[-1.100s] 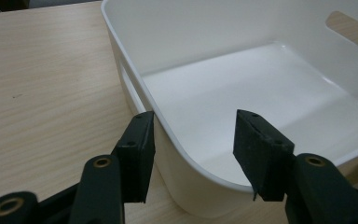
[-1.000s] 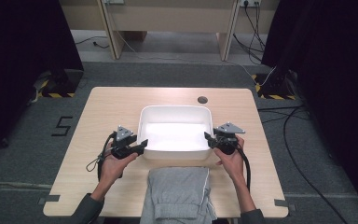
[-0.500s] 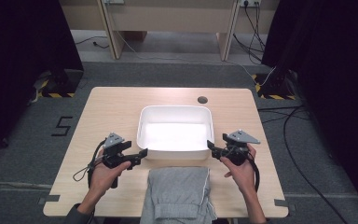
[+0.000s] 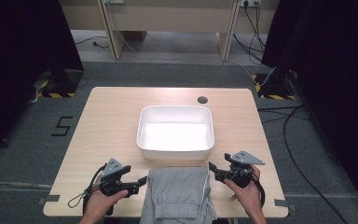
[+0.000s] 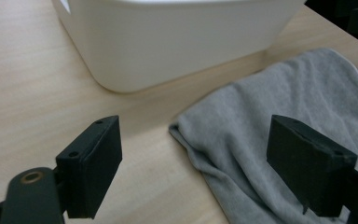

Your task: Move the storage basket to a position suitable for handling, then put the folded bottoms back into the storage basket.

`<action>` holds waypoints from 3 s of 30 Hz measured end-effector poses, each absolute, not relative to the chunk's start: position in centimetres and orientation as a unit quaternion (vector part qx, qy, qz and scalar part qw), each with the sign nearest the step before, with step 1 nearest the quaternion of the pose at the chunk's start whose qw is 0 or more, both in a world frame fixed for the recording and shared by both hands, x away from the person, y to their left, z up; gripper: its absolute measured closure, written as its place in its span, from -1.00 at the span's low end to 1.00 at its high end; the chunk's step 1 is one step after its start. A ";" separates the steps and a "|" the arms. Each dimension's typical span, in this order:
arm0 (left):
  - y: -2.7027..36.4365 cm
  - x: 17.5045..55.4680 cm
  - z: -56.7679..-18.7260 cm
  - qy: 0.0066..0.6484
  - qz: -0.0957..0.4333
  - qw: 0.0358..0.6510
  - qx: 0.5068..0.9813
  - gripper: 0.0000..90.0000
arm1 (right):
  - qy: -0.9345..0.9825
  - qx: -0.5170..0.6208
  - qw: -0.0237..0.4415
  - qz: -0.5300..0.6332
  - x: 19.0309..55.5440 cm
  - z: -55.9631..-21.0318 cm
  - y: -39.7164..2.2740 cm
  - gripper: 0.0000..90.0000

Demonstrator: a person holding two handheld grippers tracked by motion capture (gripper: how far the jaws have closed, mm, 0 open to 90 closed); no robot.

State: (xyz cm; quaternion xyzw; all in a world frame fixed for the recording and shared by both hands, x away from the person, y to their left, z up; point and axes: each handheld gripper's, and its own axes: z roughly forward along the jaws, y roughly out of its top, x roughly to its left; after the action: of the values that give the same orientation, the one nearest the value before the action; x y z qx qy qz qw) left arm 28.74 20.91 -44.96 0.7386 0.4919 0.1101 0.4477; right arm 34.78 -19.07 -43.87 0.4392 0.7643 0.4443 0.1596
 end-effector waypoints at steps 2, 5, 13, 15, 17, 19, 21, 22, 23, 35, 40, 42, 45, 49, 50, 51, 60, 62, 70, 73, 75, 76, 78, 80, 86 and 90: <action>20.7 28.1 -45.6 0.490 0.104 0.446 0.742 -0.61 | 0.770 0.433 0.152 0.444 34.5 -44.3 -18.9 -0.47; 20.7 27.6 -46.2 0.489 0.097 0.443 0.745 -0.61 | 0.774 0.428 0.145 0.445 34.2 -44.5 -18.7 -0.47; 20.5 25.7 -47.3 0.477 0.078 0.446 0.753 -0.65 | 0.782 0.414 0.133 0.446 33.4 -45.1 -17.9 -0.48; 20.2 25.2 -47.5 0.473 0.075 0.447 0.755 -0.65 | 0.783 0.414 0.132 0.446 33.4 -45.2 -17.8 -0.49; 19.9 24.7 -47.7 0.469 0.072 0.448 0.758 -0.65 | 0.785 0.412 0.132 0.443 33.4 -45.4 -17.7 -0.49; 19.7 24.2 -47.8 0.466 0.071 0.448 0.760 -0.65 | 0.787 0.411 0.130 0.441 33.3 -45.6 -17.6 -0.49; 19.4 23.8 -48.0 0.463 0.069 0.447 0.762 -0.65 | 0.791 0.408 0.131 0.436 33.2 -45.8 -17.5 -0.50; 19.3 23.7 -48.0 0.462 0.069 0.447 0.763 -0.65 | 0.792 0.407 0.131 0.436 33.1 -45.9 -17.5 -0.50; 19.2 23.5 -48.1 0.461 0.073 0.444 0.765 -0.65 | 0.792 0.406 0.131 0.437 33.1 -45.9 -17.5 -0.50; 17.9 22.2 -49.1 0.456 0.057 0.438 0.772 -0.68 | 0.794 0.409 0.120 0.433 32.8 -46.8 -17.4 -0.49; 17.2 21.7 -49.1 0.442 0.067 0.435 0.782 -0.68 | 0.797 0.406 0.117 0.432 32.8 -46.9 -17.2 -0.50; 17.0 21.6 -49.1 0.437 0.064 0.435 0.784 -0.68 | 0.797 0.406 0.117 0.432 32.9 -47.0 -17.2 -0.50; 16.7 21.4 -49.0 0.436 0.057 0.437 0.785 -0.68 | 0.796 0.408 0.114 0.432 32.9 -47.1 -17.3 -0.50; 16.1 21.2 -48.9 0.431 0.036 0.442 0.786 -0.68 | 0.796 0.409 0.113 0.433 32.9 -47.1 -17.3 -0.50; 15.9 21.1 -48.9 0.426 0.040 0.440 0.790 -0.69 | 0.795 0.410 0.112 0.433 32.9 -47.1 -17.3 -0.50; 15.8 21.0 -49.0 0.425 0.041 0.441 0.790 -0.69 | 0.796 0.408 0.111 0.433 33.0 -47.1 -17.3 -0.50; 14.5 21.0 -48.9 0.409 0.048 0.434 0.801 -0.70 | 0.801 0.404 0.111 0.428 32.9 -47.1 -16.9 -0.49; 14.3 21.1 -48.9 0.412 0.046 0.433 0.800 -0.68 | 0.800 0.404 0.109 0.430 33.0 -47.2 -17.0 -0.49; 14.1 22.2 -48.8 0.401 0.055 0.433 0.805 -0.09 | 0.802 0.402 0.108 0.428 33.1 -47.3 -16.8 -0.49; 14.1 22.5 -48.9 0.400 0.064 0.432 0.806 0.15 | 0.802 0.403 0.107 0.428 33.0 -47.3 -16.8 -0.48; 14.2 22.7 -49.0 0.399 0.069 0.433 0.805 0.23 | 0.802 0.404 0.107 0.427 33.0 -47.2 -16.7 -0.48; 14.2 22.9 -49.0 0.400 0.068 0.436 0.803 0.27 | 0.802 0.402 0.109 0.427 33.1 -47.3 -16.7 -0.47; 14.6 23.2 -49.1 0.404 0.061 0.439 0.800 0.34 | 0.805 0.398 0.109 0.427 33.0 -47.3 -16.5 -0.47; 14.8 23.3 -49.1 0.406 0.060 0.441 0.799 0.37 | 0.805 0.399 0.108 0.426 33.0 -47.1 -16.4 -0.48; 15.0 23.3 -49.1 0.400 0.070 0.436 0.803 0.40 | 0.814 0.400 0.101 0.409 33.4 -47.4 -16.1 -0.53; 15.5 23.6 -49.0 0.401 0.083 0.432 0.804 0.44 | 0.815 0.409 0.074 0.405 33.6 -48.0 -16.1 -0.51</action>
State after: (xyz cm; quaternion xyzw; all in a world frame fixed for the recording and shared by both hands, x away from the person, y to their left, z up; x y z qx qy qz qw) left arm 23.58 15.53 -49.03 0.8038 0.4009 0.0833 0.4316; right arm 33.60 -16.09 -48.02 0.4087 0.8145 0.4050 0.0737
